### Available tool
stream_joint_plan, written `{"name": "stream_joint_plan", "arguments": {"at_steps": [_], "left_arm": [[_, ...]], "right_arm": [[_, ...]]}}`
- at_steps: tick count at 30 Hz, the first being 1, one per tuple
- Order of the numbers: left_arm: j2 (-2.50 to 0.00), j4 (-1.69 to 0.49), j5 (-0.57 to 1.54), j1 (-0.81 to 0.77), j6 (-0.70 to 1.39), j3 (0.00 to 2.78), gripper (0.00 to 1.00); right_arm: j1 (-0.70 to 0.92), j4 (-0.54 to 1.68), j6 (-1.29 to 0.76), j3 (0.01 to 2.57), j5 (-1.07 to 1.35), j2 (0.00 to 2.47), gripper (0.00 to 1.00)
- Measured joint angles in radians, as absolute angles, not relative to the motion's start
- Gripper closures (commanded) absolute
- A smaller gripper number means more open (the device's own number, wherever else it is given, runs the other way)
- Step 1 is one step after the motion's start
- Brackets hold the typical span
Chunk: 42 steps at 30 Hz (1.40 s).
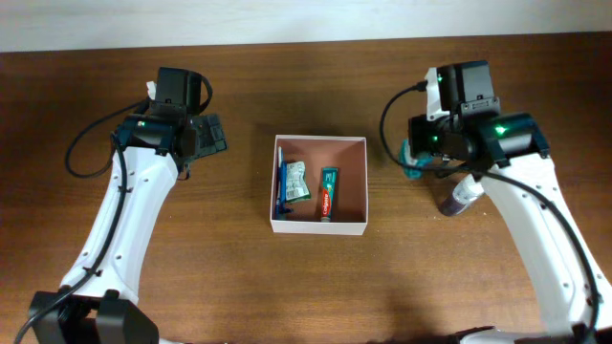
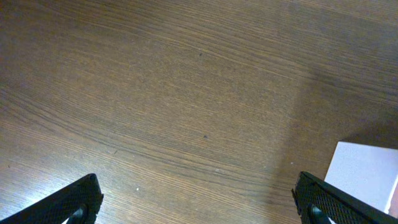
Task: Pack container
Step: 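Carry the mouthwash bottle with right gripper into the box's right corner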
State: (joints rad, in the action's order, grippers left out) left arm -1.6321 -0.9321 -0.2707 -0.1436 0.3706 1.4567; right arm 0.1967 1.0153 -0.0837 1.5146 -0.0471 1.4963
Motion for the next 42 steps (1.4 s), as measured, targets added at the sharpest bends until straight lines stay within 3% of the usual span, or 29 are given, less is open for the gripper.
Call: {"name": "stream_joint_plan", "arguments": {"at_steps": [8,24,42], "left_arm": [[-1.632,-0.932,-0.271,-0.144,0.371,1.457,0.01],[-1.632,-0.932,-0.271,-0.144,0.371,1.457,0.01],[-1.632,-0.932,-0.271,-0.144,0.371,1.457,0.01]], "right_arm": [[0.294,1.175,-0.165,1.751,-0.048,1.472,0.81],[0.445,1.154,-0.297,1.757,-0.048,1.61,0.82],[0.47,1.121,-0.367,1.757,-0.114,1.773,0.82]]}}
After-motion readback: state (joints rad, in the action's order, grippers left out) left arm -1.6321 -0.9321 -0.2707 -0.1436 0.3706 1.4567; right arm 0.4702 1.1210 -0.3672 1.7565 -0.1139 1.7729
